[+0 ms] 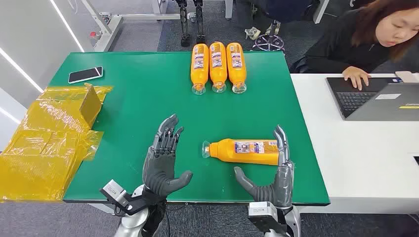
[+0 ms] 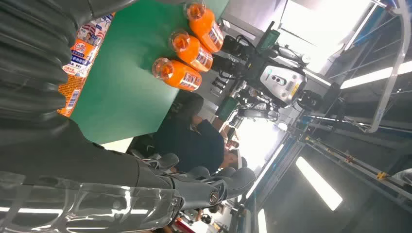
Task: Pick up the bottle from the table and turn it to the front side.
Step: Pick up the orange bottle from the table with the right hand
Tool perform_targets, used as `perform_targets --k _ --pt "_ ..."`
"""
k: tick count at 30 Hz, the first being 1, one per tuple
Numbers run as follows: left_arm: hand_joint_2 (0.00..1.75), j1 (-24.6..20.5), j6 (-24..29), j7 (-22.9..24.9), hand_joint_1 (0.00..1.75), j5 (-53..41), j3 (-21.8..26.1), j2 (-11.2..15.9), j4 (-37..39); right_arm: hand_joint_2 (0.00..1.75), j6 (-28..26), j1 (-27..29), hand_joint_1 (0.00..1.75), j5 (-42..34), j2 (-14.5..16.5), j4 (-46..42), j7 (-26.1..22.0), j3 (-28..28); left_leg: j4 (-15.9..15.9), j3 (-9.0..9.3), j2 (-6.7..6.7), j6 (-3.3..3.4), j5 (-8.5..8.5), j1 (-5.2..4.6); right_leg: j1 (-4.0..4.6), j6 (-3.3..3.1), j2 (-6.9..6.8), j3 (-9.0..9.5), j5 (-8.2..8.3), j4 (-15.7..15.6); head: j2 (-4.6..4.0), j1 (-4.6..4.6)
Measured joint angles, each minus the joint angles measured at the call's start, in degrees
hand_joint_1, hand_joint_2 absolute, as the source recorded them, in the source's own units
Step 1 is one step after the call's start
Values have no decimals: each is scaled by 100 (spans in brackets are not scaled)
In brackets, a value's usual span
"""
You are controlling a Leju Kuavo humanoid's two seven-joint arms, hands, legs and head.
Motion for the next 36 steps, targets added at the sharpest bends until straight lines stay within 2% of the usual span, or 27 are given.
perform_targets --k 28,32,36 --pt "175 1 -15 40 0 27 0 -1 -1 175 52 32 0 134 -10 -90 108 -4 0 0 0 0 0 0 0 0 0 0 0 0 0 0" --pt "175 0 -15 48 0 10 0 -2 0 175 -80 6 0 892 -31 -87 375 -4 0 0 0 0 0 0 0 0 0 0 0 0 0 0" --pt "175 -1 -39 43 0 -46 0 -7 0 175 -165 -118 0 2886 -165 -39 1223 -4 0 0 0 0 0 0 0 0 1 0 0 0 0 0"
